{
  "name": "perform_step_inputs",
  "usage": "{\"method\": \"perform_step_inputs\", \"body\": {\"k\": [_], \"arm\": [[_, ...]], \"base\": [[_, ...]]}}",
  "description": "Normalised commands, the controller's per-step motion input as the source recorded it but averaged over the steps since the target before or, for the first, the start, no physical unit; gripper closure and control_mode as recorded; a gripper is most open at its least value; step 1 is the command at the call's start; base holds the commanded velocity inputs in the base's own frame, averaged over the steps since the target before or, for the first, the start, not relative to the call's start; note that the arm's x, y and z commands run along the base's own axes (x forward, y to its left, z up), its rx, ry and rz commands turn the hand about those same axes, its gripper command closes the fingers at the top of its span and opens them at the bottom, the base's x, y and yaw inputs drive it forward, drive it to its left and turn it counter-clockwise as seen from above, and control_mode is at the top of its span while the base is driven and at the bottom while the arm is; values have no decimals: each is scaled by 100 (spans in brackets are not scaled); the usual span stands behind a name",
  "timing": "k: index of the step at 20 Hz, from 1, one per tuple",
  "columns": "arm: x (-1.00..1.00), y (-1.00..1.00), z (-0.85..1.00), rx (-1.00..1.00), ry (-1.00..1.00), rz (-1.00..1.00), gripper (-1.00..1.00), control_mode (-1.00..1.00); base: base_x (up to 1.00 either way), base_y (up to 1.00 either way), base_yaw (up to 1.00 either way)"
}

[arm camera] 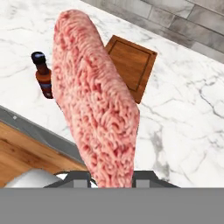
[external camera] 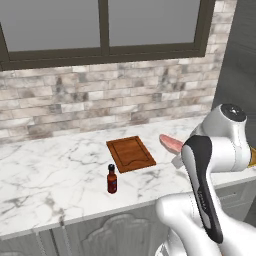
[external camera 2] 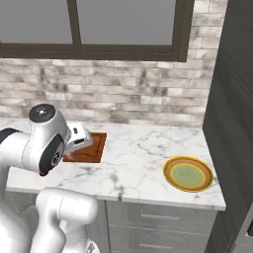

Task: Pick the steak from the plate and place it on the cutting board. Then pick the condiment bottle from the cabinet and place it next to the cutting board.

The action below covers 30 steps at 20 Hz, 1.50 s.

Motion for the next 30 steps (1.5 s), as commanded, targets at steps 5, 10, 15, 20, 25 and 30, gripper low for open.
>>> {"method": "perform_step_inputs", "body": {"k": [5,10,15,20,25,30], "arm": [[15,18,-4,4,0,0,100,-100],[22,8,-12,2,-2,0,100,-100],[26,22,-24,0,0,0,100,-100],[25,24,-25,0,0,0,100,-100],[36,12,-23,0,0,0,100,-100],[41,0,-20,1,0,0,100,-100]], "base": [[0,0,0],[0,0,0],[0,0,0],[0,0,0],[0,0,0],[0,0,0]]}}
